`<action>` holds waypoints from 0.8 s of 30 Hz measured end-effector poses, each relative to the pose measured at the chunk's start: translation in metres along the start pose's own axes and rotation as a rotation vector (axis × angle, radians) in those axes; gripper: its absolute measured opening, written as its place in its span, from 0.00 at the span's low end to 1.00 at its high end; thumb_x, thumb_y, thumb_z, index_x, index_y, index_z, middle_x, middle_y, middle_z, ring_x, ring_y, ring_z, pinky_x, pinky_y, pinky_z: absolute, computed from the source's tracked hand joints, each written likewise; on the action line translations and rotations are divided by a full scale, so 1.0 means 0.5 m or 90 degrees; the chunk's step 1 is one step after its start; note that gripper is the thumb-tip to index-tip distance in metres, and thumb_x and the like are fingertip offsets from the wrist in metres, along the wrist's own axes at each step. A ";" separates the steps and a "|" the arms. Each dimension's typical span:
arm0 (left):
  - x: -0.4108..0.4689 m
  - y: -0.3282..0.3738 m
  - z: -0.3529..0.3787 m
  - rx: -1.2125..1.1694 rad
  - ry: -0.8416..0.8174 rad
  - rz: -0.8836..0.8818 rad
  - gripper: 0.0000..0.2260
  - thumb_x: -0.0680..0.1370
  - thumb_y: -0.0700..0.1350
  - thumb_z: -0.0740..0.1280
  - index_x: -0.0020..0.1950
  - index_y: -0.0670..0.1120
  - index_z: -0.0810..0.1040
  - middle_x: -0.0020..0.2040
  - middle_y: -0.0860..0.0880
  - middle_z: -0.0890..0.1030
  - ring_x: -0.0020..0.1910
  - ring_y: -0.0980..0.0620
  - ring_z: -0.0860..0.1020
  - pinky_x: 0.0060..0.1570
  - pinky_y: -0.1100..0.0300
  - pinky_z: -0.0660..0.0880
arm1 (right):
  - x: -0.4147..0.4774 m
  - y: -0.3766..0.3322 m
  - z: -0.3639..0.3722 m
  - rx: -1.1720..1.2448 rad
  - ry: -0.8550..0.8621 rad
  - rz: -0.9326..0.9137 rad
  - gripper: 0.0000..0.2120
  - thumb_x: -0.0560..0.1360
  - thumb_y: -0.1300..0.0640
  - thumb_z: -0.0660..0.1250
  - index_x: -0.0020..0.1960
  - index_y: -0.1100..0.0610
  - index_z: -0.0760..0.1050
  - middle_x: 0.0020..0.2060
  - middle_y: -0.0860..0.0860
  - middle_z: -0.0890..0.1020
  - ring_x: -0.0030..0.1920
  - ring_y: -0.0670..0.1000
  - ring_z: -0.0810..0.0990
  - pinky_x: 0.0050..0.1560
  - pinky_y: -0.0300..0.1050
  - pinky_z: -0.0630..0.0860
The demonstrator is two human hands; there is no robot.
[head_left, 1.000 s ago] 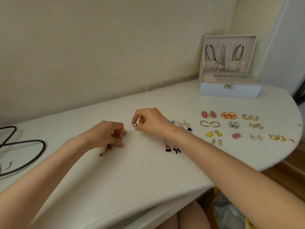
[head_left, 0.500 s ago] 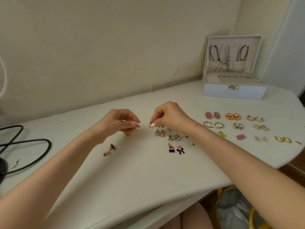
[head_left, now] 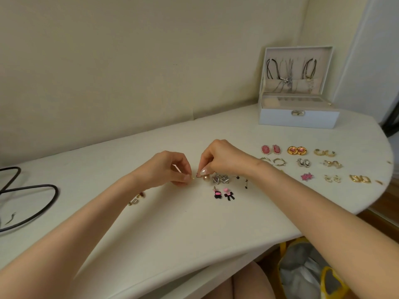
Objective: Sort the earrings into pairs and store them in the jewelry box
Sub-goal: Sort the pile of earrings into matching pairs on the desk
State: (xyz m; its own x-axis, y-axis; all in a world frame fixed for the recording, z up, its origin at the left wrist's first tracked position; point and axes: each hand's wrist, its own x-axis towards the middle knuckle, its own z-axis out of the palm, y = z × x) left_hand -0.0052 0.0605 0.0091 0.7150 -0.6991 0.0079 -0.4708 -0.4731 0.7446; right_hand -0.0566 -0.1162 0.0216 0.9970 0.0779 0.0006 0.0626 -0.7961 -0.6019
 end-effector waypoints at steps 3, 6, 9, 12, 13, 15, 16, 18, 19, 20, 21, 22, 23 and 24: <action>0.004 0.001 0.010 0.099 -0.009 0.038 0.07 0.71 0.39 0.72 0.39 0.50 0.78 0.38 0.56 0.81 0.35 0.63 0.78 0.39 0.74 0.70 | 0.001 -0.002 0.011 -0.051 -0.042 0.013 0.04 0.70 0.64 0.72 0.44 0.59 0.83 0.38 0.54 0.85 0.31 0.42 0.78 0.29 0.29 0.71; 0.008 -0.003 0.016 0.150 -0.032 0.043 0.05 0.72 0.42 0.71 0.40 0.52 0.79 0.40 0.55 0.82 0.39 0.61 0.78 0.42 0.72 0.71 | 0.001 0.000 0.020 -0.068 -0.050 0.019 0.03 0.70 0.65 0.72 0.43 0.60 0.82 0.39 0.55 0.85 0.34 0.45 0.80 0.28 0.29 0.70; 0.011 -0.008 0.015 0.183 -0.045 0.028 0.01 0.73 0.44 0.71 0.43 0.49 0.80 0.42 0.51 0.82 0.42 0.55 0.79 0.47 0.64 0.73 | 0.001 -0.002 0.023 -0.080 -0.025 0.013 0.03 0.69 0.65 0.72 0.39 0.58 0.80 0.40 0.55 0.84 0.32 0.45 0.79 0.26 0.27 0.67; 0.012 -0.007 0.011 0.206 -0.044 0.013 0.02 0.73 0.46 0.71 0.42 0.49 0.80 0.39 0.53 0.81 0.39 0.57 0.76 0.42 0.69 0.70 | -0.002 -0.006 0.025 -0.080 -0.022 0.004 0.02 0.69 0.66 0.72 0.41 0.61 0.81 0.36 0.55 0.84 0.29 0.46 0.78 0.23 0.29 0.67; 0.013 -0.006 0.010 0.214 -0.042 0.007 0.02 0.72 0.46 0.71 0.41 0.49 0.79 0.37 0.55 0.80 0.37 0.59 0.75 0.39 0.72 0.69 | -0.003 -0.008 0.026 -0.074 -0.024 0.000 0.02 0.69 0.66 0.72 0.41 0.62 0.81 0.34 0.55 0.83 0.29 0.47 0.79 0.22 0.29 0.67; 0.015 -0.005 0.006 0.235 -0.039 -0.001 0.05 0.72 0.48 0.72 0.39 0.50 0.78 0.35 0.57 0.78 0.35 0.61 0.73 0.36 0.73 0.68 | -0.004 -0.010 0.026 -0.076 -0.024 -0.013 0.02 0.68 0.67 0.72 0.39 0.62 0.80 0.32 0.55 0.82 0.29 0.48 0.81 0.24 0.30 0.70; 0.015 -0.004 0.005 0.246 -0.040 -0.006 0.06 0.72 0.49 0.72 0.37 0.51 0.77 0.34 0.57 0.77 0.33 0.62 0.72 0.35 0.72 0.67 | -0.004 -0.010 0.027 -0.077 -0.025 -0.019 0.03 0.67 0.67 0.73 0.38 0.61 0.80 0.31 0.55 0.82 0.28 0.48 0.81 0.26 0.32 0.72; 0.015 0.000 0.002 0.257 -0.046 -0.019 0.08 0.72 0.50 0.72 0.35 0.52 0.75 0.31 0.58 0.76 0.30 0.64 0.72 0.33 0.73 0.66 | -0.006 -0.011 0.030 -0.073 -0.032 -0.022 0.05 0.67 0.66 0.74 0.36 0.60 0.79 0.27 0.53 0.80 0.23 0.45 0.77 0.24 0.38 0.74; 0.015 0.001 0.000 0.260 -0.050 -0.026 0.09 0.72 0.50 0.71 0.34 0.52 0.75 0.30 0.58 0.75 0.29 0.66 0.71 0.32 0.73 0.66 | -0.007 -0.011 0.031 -0.072 -0.033 -0.024 0.05 0.67 0.66 0.74 0.36 0.61 0.79 0.25 0.52 0.78 0.20 0.44 0.75 0.22 0.37 0.72; 0.014 0.002 -0.001 0.263 -0.054 -0.031 0.09 0.72 0.50 0.71 0.34 0.52 0.75 0.30 0.57 0.75 0.28 0.66 0.71 0.31 0.73 0.66 | -0.008 -0.011 0.032 -0.072 -0.033 -0.025 0.05 0.67 0.66 0.74 0.36 0.61 0.78 0.24 0.51 0.77 0.19 0.43 0.73 0.21 0.36 0.71; 0.014 0.002 -0.002 0.265 -0.058 -0.036 0.09 0.72 0.51 0.71 0.34 0.52 0.75 0.30 0.57 0.75 0.28 0.66 0.71 0.31 0.73 0.66 | -0.007 -0.011 0.033 -0.072 -0.029 -0.028 0.05 0.67 0.65 0.74 0.37 0.61 0.79 0.25 0.51 0.77 0.19 0.43 0.74 0.21 0.37 0.71; 0.013 0.001 -0.003 0.267 -0.061 -0.040 0.09 0.72 0.51 0.71 0.34 0.51 0.75 0.30 0.57 0.76 0.28 0.66 0.72 0.31 0.73 0.66 | -0.006 -0.011 0.033 -0.074 -0.018 -0.032 0.04 0.67 0.64 0.74 0.37 0.60 0.79 0.27 0.52 0.79 0.22 0.44 0.76 0.25 0.39 0.73; 0.013 0.000 -0.004 0.269 -0.063 -0.042 0.09 0.72 0.52 0.71 0.35 0.51 0.75 0.31 0.56 0.76 0.28 0.64 0.72 0.32 0.72 0.66 | -0.005 -0.011 0.031 -0.081 -0.004 -0.037 0.04 0.67 0.63 0.74 0.37 0.59 0.80 0.30 0.52 0.81 0.28 0.46 0.79 0.30 0.41 0.75; 0.012 -0.001 -0.005 0.268 -0.062 -0.043 0.09 0.71 0.53 0.71 0.36 0.50 0.76 0.32 0.56 0.77 0.30 0.63 0.72 0.33 0.71 0.67 | -0.003 -0.009 0.027 -0.087 0.012 -0.039 0.03 0.67 0.63 0.74 0.38 0.59 0.80 0.33 0.53 0.83 0.32 0.47 0.80 0.34 0.41 0.75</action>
State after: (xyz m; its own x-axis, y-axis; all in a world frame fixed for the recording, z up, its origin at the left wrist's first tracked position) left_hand 0.0007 0.0580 0.0106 0.7082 -0.6974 -0.1097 -0.6093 -0.6823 0.4039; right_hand -0.0591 -0.1045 0.0136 0.9916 0.1189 0.0502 0.1283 -0.8648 -0.4854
